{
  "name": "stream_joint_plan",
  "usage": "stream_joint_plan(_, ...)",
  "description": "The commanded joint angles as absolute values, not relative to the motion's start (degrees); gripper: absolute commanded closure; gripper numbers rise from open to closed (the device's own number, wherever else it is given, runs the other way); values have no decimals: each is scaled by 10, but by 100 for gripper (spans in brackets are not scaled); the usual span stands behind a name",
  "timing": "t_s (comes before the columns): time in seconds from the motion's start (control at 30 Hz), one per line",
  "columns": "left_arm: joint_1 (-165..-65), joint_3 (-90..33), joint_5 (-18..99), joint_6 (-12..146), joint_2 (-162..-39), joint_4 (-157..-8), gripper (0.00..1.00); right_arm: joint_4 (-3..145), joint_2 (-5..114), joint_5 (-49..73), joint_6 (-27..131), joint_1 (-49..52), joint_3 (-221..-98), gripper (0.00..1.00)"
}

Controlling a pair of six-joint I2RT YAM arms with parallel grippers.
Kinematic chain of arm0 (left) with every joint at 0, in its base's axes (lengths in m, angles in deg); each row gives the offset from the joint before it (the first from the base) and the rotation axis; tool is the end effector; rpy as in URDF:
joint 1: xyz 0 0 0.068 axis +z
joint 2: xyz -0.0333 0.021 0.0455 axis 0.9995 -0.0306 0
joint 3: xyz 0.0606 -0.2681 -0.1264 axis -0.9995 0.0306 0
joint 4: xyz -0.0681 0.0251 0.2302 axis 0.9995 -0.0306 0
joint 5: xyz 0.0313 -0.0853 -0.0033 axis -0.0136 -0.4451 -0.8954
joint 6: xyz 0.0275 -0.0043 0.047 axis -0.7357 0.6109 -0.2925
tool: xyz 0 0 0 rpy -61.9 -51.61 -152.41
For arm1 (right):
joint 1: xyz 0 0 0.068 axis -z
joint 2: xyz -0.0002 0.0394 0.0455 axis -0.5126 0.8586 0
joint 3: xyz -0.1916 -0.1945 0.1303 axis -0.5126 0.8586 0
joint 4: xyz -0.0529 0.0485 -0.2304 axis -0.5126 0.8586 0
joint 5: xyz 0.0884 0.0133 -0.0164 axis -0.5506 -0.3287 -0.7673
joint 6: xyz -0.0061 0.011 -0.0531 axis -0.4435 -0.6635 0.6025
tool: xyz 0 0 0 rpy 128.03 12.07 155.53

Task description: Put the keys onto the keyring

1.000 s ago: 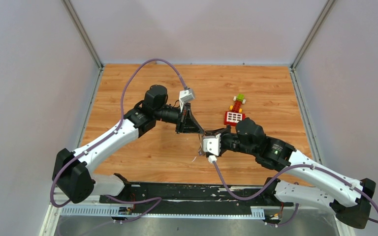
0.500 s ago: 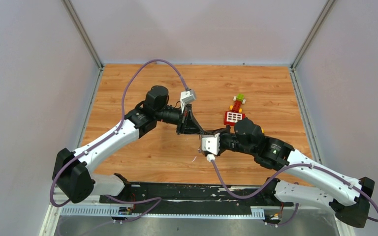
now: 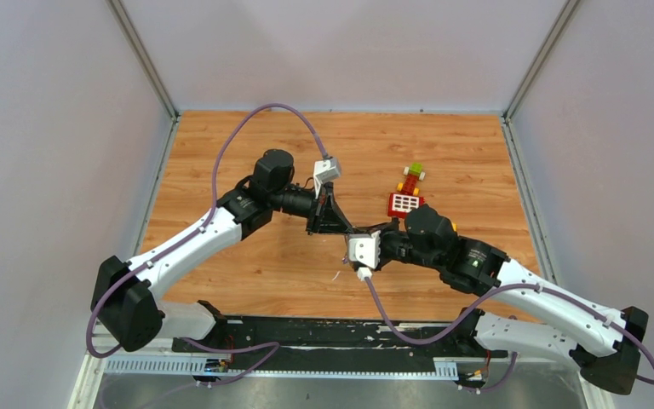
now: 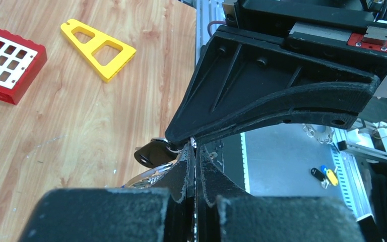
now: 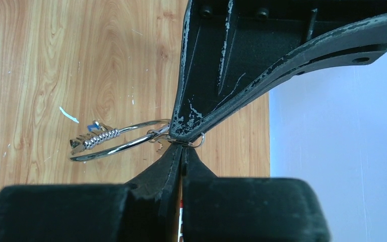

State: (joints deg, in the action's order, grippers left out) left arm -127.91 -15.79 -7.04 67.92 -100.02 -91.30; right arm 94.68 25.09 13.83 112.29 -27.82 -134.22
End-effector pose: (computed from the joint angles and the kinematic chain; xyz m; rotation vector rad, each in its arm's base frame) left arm 0.1814 -0.1897 0.3624 1.1505 1.7475 -1.5240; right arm 0.0798 0.1388 0.3522 -1.7098 1.0680 0.1668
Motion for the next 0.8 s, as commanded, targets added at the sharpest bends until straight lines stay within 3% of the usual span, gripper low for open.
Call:
stream_joint_plan(0.0,-1284,-164,-67,638,-987,-910,100,907,228,144,1123,-283,-1353,100)
stream_joint_plan(0.27,-1280,-182,-99,519,-974,-966,100,942,219,106,1117,-246,-1350,100)
stream_joint_plan(0.53,-1279,-201,-148,276,-958,-1104,100,1038,217,43,1116,-180,-1338,100)
stream_joint_plan(0.77,-1279,-200,-166,113,-951,-1185,100,1110,291,31,1128,-179,-1329,100)
